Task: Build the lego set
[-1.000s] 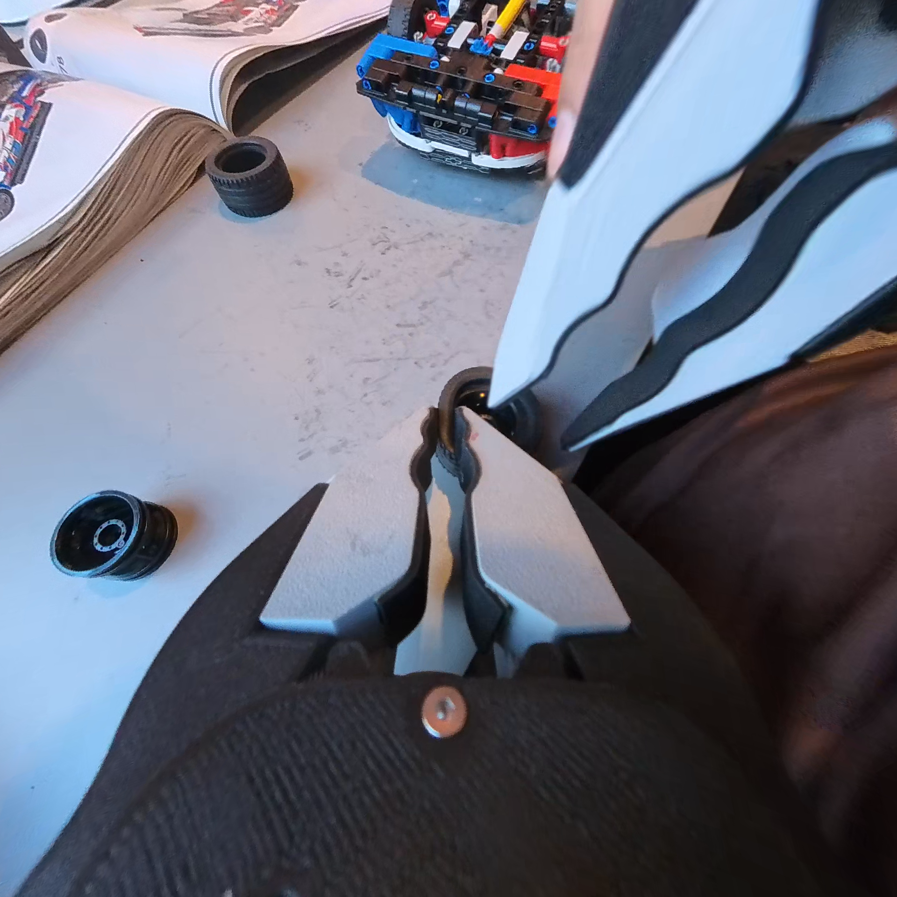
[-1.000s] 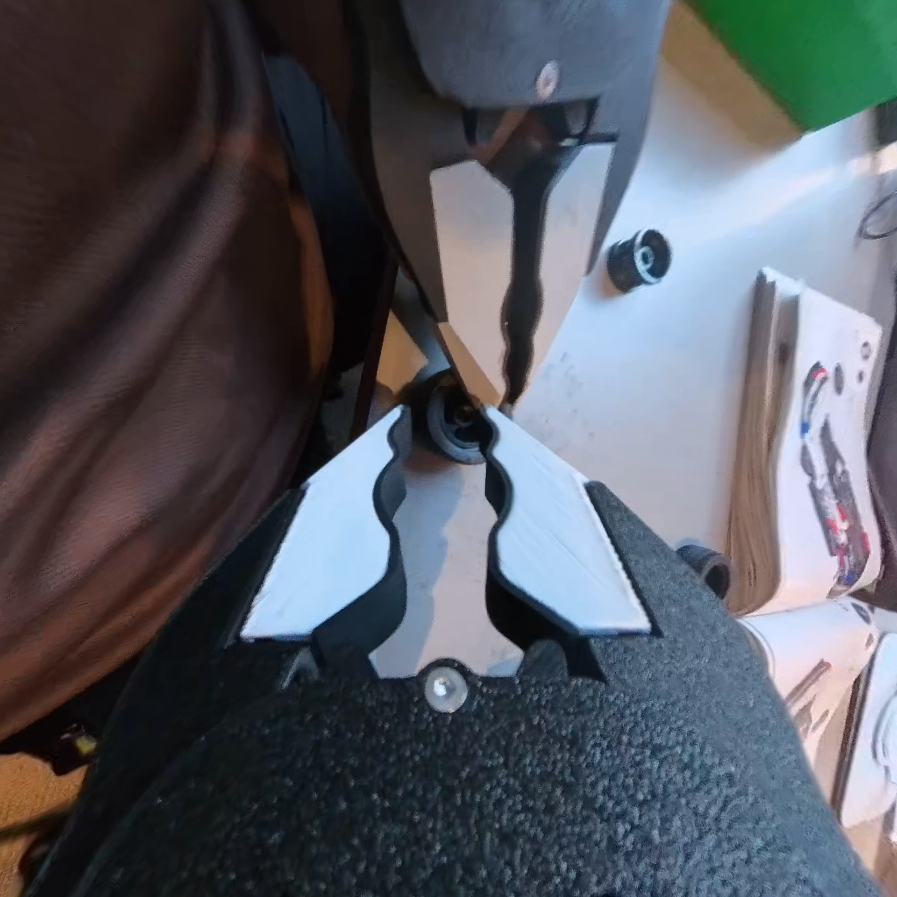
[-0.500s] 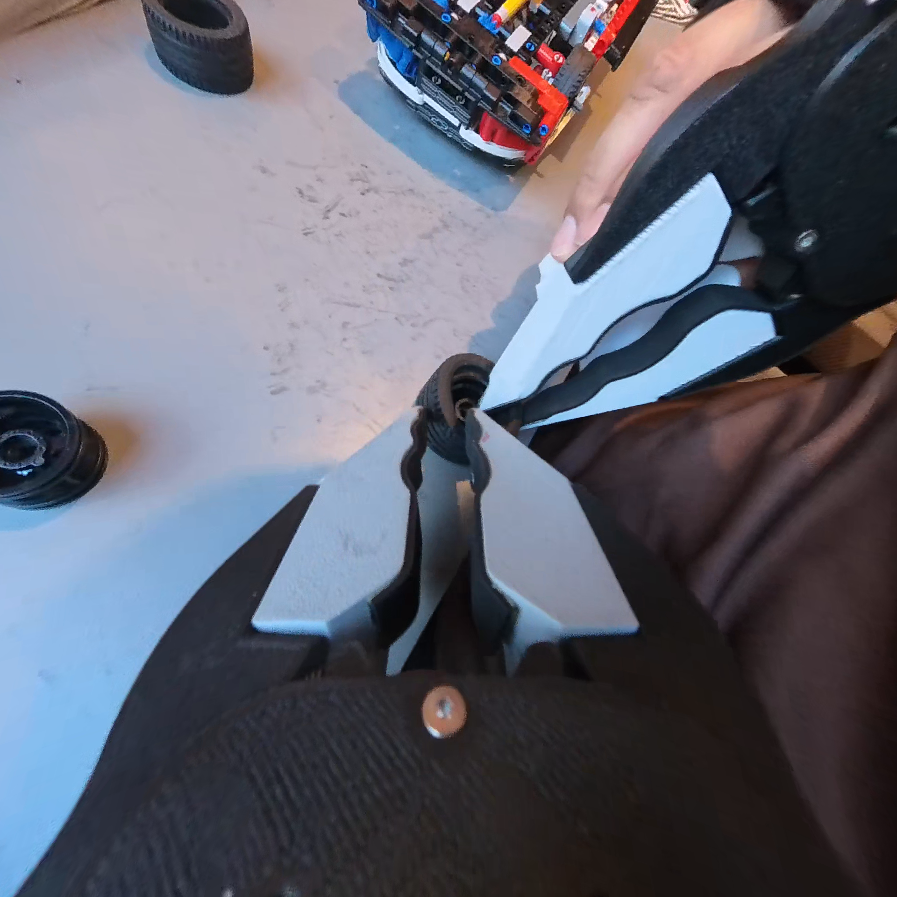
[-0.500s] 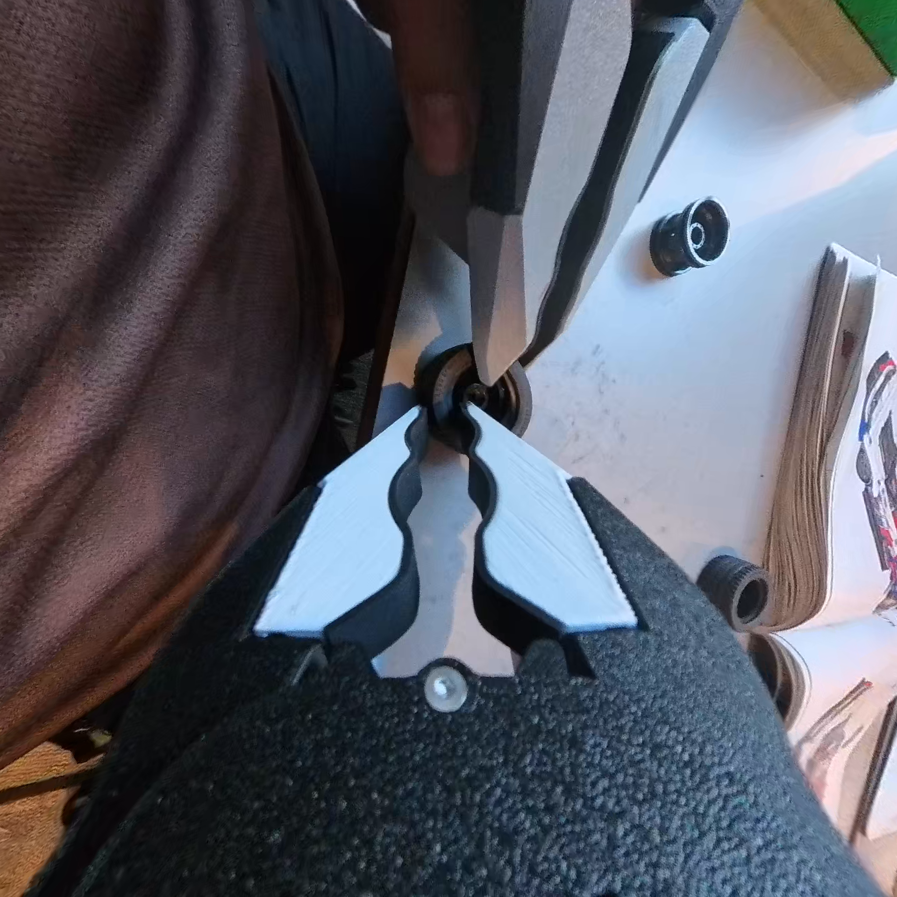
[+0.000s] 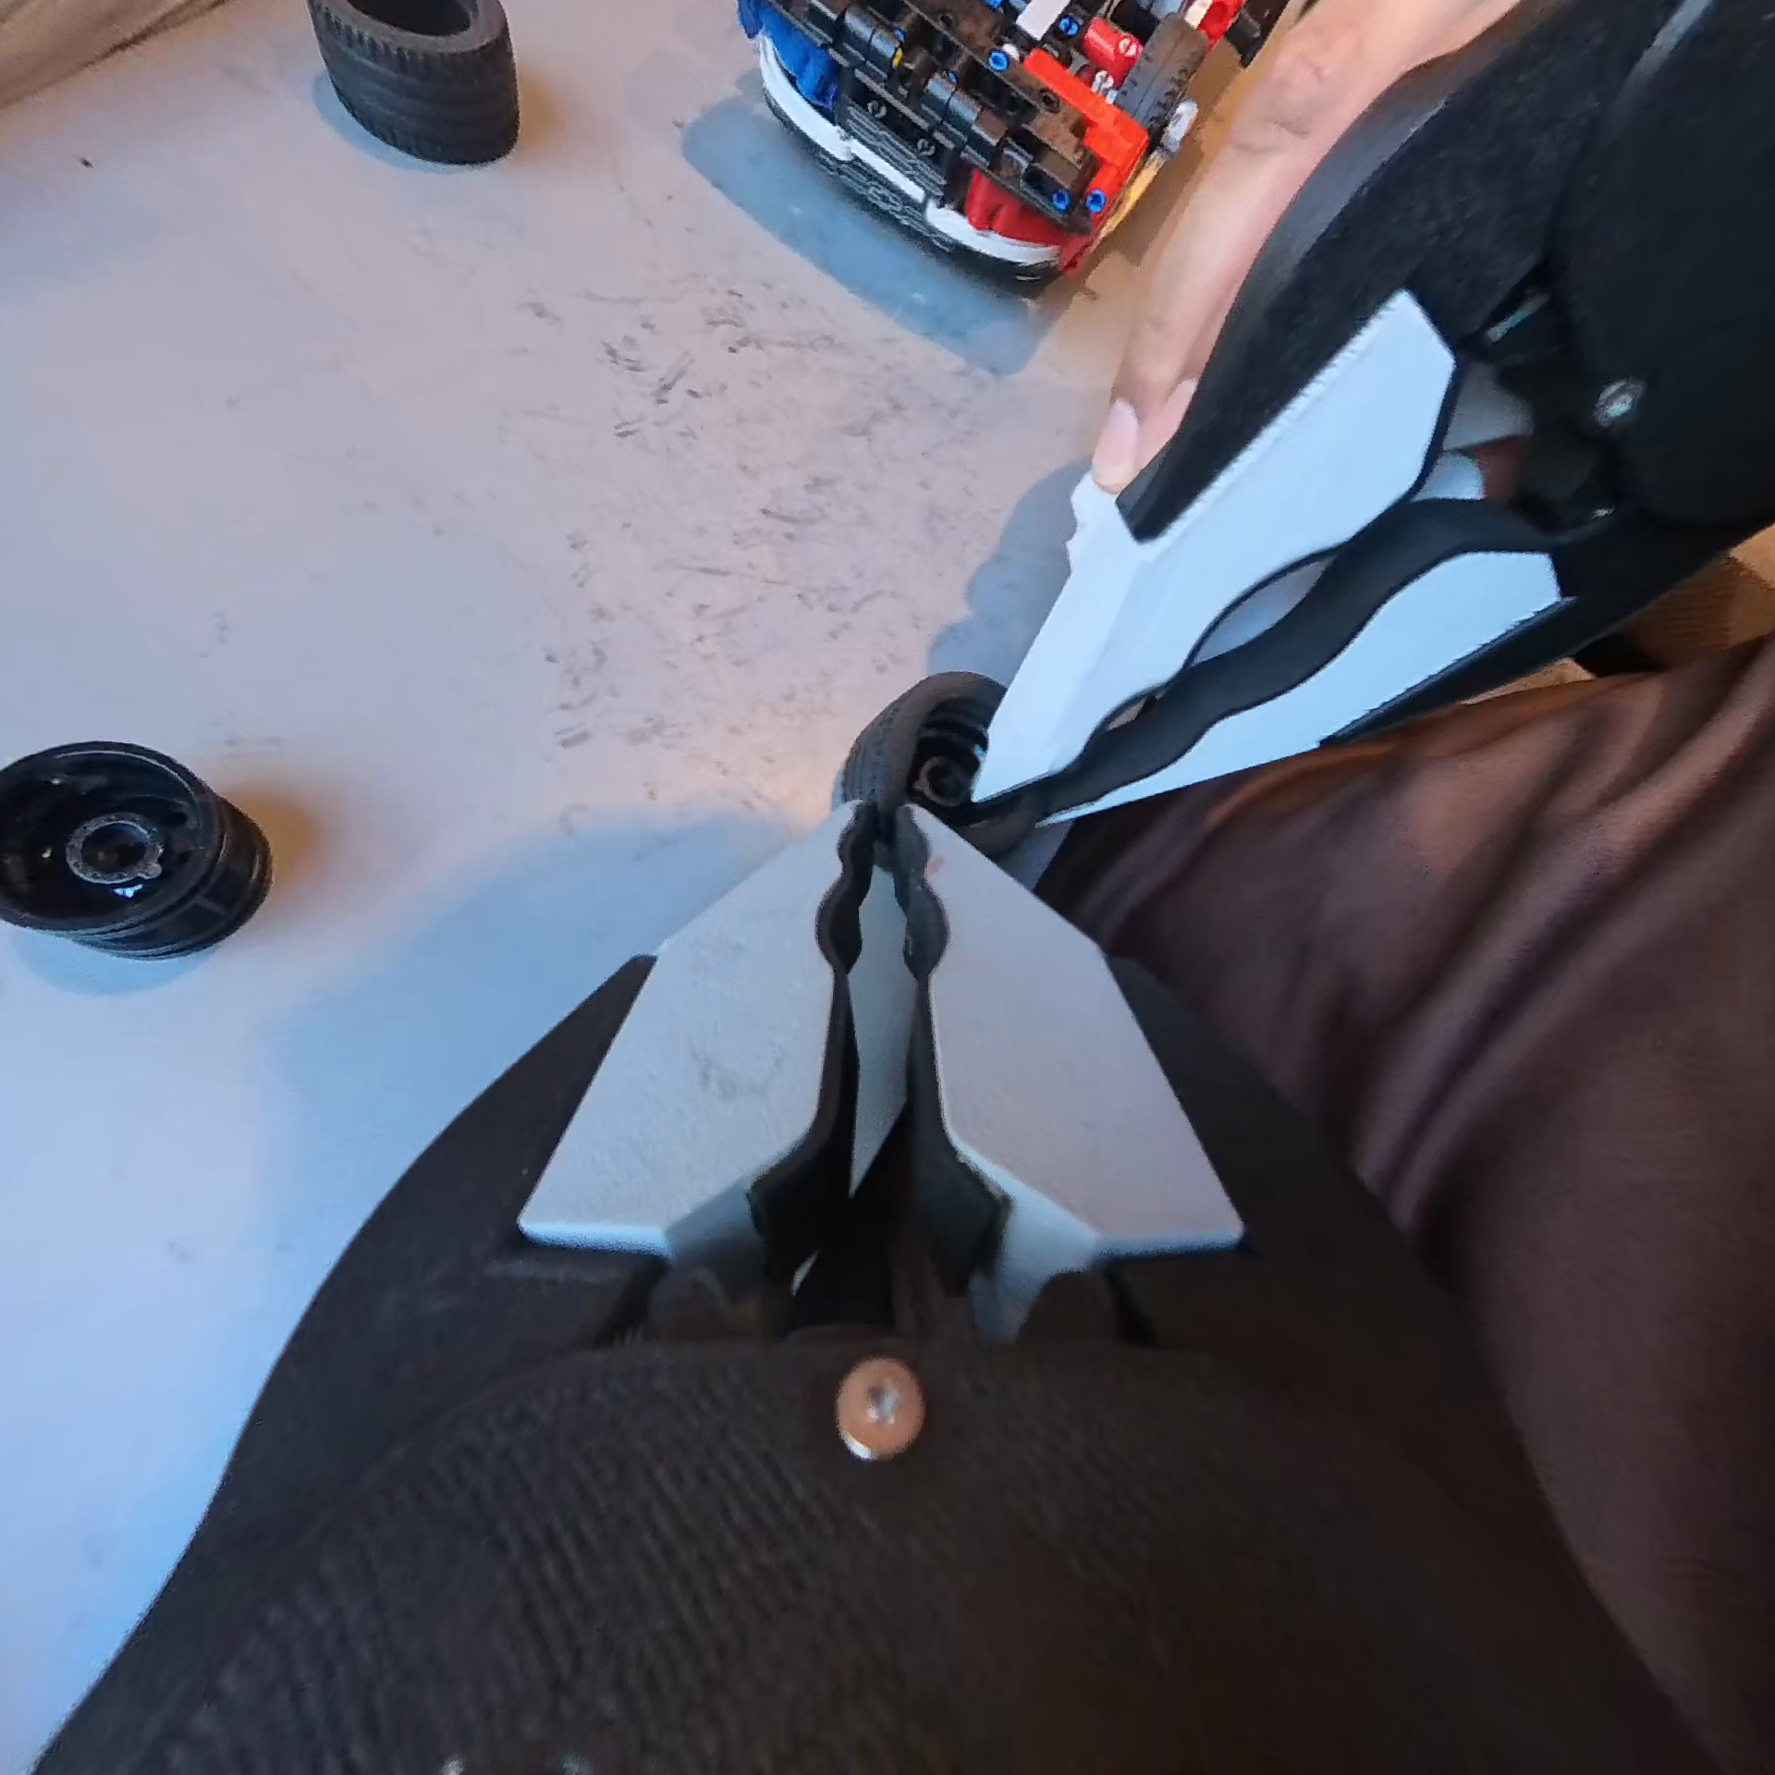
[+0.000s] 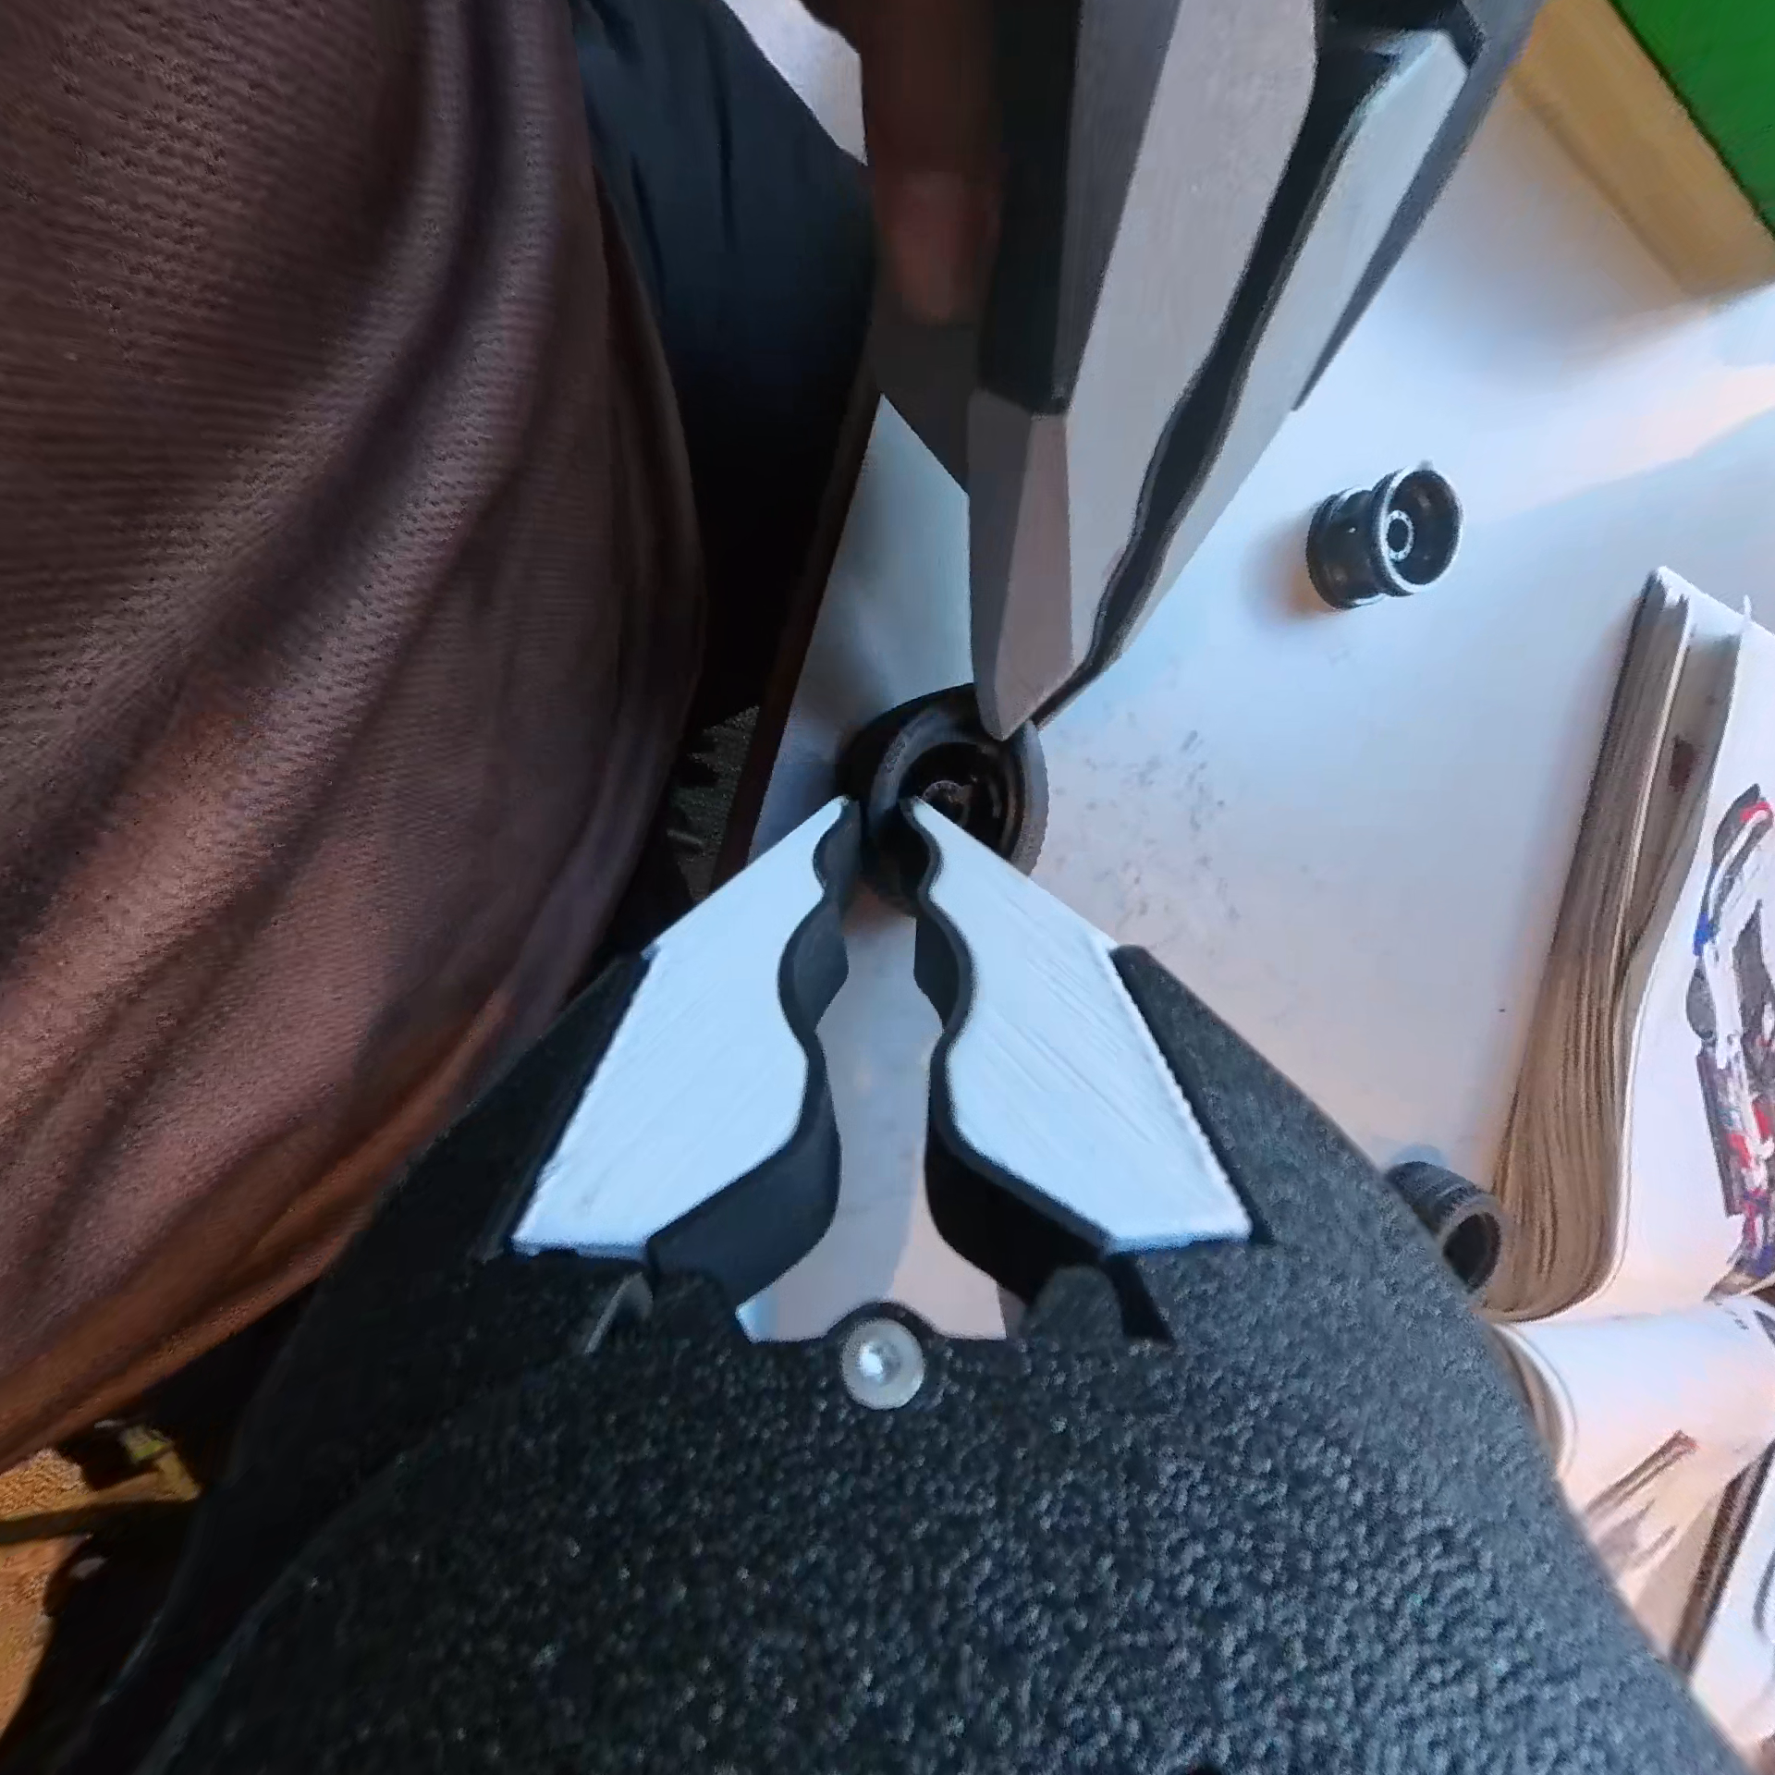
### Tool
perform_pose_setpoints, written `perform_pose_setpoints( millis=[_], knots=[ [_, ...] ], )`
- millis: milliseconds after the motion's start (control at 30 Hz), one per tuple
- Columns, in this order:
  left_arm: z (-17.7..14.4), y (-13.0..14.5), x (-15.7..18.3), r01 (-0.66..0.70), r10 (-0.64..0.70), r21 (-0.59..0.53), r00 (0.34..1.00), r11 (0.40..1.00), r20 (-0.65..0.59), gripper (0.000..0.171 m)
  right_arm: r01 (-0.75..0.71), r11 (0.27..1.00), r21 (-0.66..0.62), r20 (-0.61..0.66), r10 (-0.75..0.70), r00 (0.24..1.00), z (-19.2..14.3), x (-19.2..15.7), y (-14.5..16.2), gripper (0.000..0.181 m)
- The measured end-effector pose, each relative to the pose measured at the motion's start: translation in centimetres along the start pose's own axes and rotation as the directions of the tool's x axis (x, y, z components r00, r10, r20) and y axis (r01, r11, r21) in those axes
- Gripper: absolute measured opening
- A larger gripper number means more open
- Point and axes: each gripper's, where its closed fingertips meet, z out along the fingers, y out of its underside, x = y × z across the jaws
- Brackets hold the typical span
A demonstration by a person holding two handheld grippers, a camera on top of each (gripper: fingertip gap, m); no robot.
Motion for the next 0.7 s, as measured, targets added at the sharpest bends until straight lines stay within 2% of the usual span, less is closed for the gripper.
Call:
perform_pose_setpoints(
  millis=[133,267,333,400,433,500,700],
  knots=[
    [0.2,0.1,-0.4,-0.004,0.004,0.009,1.0,1.0,0.01,0.001,0.054,0.999,0.006,0.005,-0.054,0.999,0.0,-0.1,-0.1,0.002],
    [0.2,0.1,-0.2,-0.001,0.001,-0.002,1.0,1.0,0.028,0.001,0.026,0.999,0.025,0.017,-0.027,0.999,0.1,-0.1,-0.2,0.002],
    [-0.1,0.0,0.1,0.07,-0.07,0.014,0.997,0.997,0.006,0.004,-0.063,0.997,0.035,0.049,0.062,0.997,0.1,-0.2,-0.3,0.002],
    [-0.4,0.0,0.3,0.187,-0.185,0.017,0.98,0.982,-0.077,0.006,-0.061,0.998,0.034,0.043,0.06,0.997,0.2,-0.2,-0.4,0.002],
    [-0.5,0.1,0.3,0.203,-0.202,0.009,0.975,0.979,-0.095,0.006,-0.062,0.997,0.035,0.039,0.06,0.997,0.2,-0.3,-0.5,0.002],
    [-0.6,0.4,0.7,0.208,-0.208,-0.016,0.972,0.978,-0.107,0.013,-0.085,0.996,0.039,0.044,0.083,0.996,0.3,-0.2,-0.6,0.002],
    [-0.4,0.9,0.6,0.181,-0.183,-0.024,0.98,0.983,-0.085,0.01,-0.076,0.996,0.039,0.036,0.075,0.997,0.3,-0.2,-0.7,0.002]
  ],
)
